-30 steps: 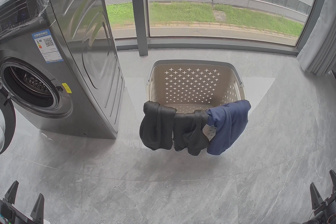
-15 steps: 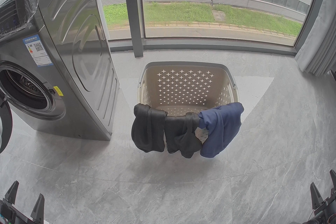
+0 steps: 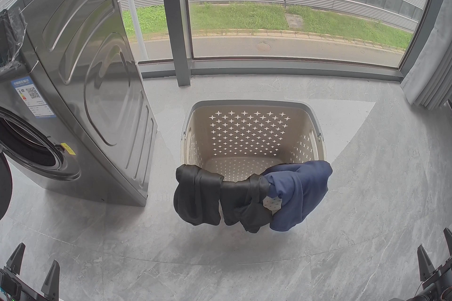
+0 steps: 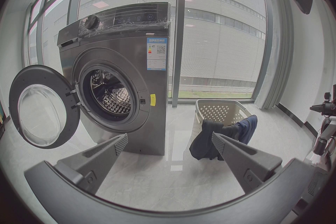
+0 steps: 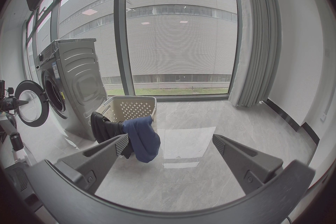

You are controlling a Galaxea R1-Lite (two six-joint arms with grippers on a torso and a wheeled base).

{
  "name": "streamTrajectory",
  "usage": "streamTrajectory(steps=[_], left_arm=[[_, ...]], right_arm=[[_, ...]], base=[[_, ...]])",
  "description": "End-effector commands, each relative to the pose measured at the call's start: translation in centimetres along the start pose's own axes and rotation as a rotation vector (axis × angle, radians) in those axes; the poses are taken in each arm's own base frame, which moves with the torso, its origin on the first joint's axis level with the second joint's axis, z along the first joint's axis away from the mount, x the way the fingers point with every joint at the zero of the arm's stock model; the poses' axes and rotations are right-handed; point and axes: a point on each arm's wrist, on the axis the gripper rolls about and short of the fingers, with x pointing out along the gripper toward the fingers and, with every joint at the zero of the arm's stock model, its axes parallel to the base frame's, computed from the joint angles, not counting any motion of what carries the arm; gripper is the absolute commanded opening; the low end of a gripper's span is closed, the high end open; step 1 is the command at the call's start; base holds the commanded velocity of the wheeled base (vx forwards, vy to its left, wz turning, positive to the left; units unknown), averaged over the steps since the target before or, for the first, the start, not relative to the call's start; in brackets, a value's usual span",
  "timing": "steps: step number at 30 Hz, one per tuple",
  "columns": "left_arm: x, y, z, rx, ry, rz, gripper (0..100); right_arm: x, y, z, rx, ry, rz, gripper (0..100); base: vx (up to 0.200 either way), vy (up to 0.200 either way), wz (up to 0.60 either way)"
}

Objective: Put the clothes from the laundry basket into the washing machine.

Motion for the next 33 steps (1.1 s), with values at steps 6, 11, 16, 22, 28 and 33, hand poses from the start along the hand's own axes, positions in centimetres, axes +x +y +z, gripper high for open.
streamTrajectory(steps=[6, 11, 16, 22, 28, 33], left_arm=[[0.00, 0.02, -0.53, 0.000, 0.001, 0.000, 100], [0.00, 0.02, -0.53, 0.000, 0.001, 0.000, 100], [0.00, 0.02, -0.53, 0.000, 0.001, 0.000, 100], [0.00, 0.02, -0.53, 0.000, 0.001, 0.000, 100], [0.00, 0.02, -0.51, 0.001, 0.000, 0.000, 100], [0.00, 0.02, -0.53, 0.003, 0.001, 0.000, 100]], right_arm=[[0.01, -0.02, -0.53, 0.003, 0.002, -0.008, 100], [0.02, -0.02, -0.53, 0.001, 0.003, -0.010, 100], [0.02, -0.02, -0.51, 0.004, 0.002, -0.010, 100], [0.02, -0.04, -0.54, 0.011, 0.005, -0.020, 100], [0.00, -0.11, -0.50, 0.020, -0.002, -0.054, 100], [0.00, -0.12, -0.47, 0.020, -0.005, -0.056, 100]], base=[[0.000, 0.000, 0.00], [0.000, 0.000, 0.00], [0.120, 0.000, 0.00], [0.000, 0.000, 0.00], [0.000, 0.000, 0.00], [0.000, 0.000, 0.00]])
